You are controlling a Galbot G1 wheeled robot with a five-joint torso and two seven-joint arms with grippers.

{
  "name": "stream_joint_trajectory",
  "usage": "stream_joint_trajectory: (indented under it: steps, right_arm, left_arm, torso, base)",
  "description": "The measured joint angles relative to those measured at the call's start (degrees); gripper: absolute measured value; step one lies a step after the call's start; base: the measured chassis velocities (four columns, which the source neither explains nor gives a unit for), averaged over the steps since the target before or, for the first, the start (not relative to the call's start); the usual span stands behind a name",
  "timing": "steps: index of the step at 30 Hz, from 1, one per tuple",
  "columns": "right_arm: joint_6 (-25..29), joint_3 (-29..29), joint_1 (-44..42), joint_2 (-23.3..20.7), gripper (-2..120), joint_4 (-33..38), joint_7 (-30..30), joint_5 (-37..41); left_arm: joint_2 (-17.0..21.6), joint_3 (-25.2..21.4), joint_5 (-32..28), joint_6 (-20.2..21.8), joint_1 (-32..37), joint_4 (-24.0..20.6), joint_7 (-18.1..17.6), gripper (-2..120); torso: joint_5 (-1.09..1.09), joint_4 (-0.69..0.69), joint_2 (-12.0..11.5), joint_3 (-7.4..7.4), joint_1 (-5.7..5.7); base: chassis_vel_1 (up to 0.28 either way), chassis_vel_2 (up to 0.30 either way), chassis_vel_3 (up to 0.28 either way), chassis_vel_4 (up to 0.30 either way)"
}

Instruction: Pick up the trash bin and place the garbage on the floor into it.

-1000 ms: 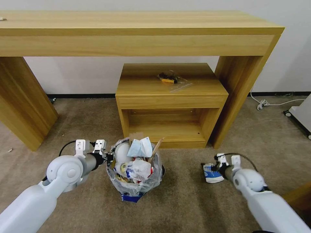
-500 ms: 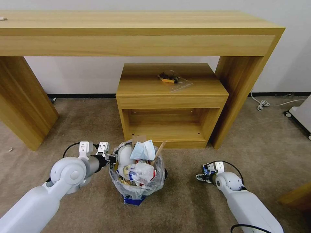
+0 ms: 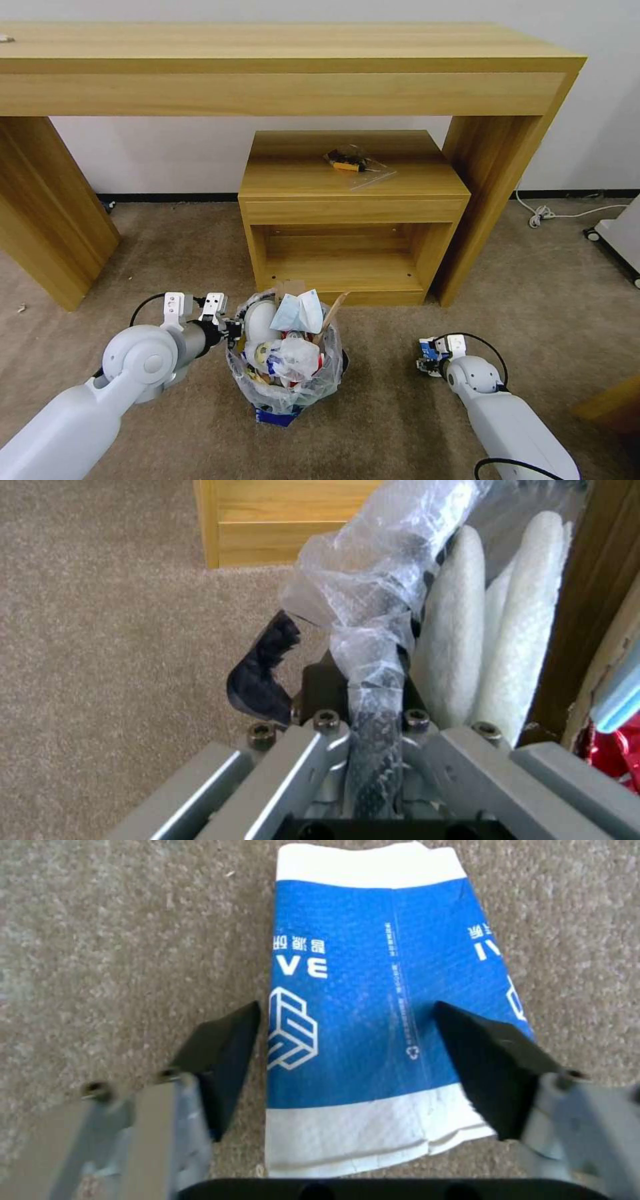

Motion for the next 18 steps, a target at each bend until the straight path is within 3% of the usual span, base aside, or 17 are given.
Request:
stream_joint_trajectory:
  steps: [18]
  right_arm:
    - [1.0,1.1,-1.8,-0.1,0,3.0,3.7,1.6]
  left_arm:
    - [0.9,-0.7,-0.2,0.0,0.5,-1.8,-0.2,0]
  torso:
    - [0.00,0.00,0.0,0.00,0.00]
  base:
    - [0.000,0.000,0.000,0.000]
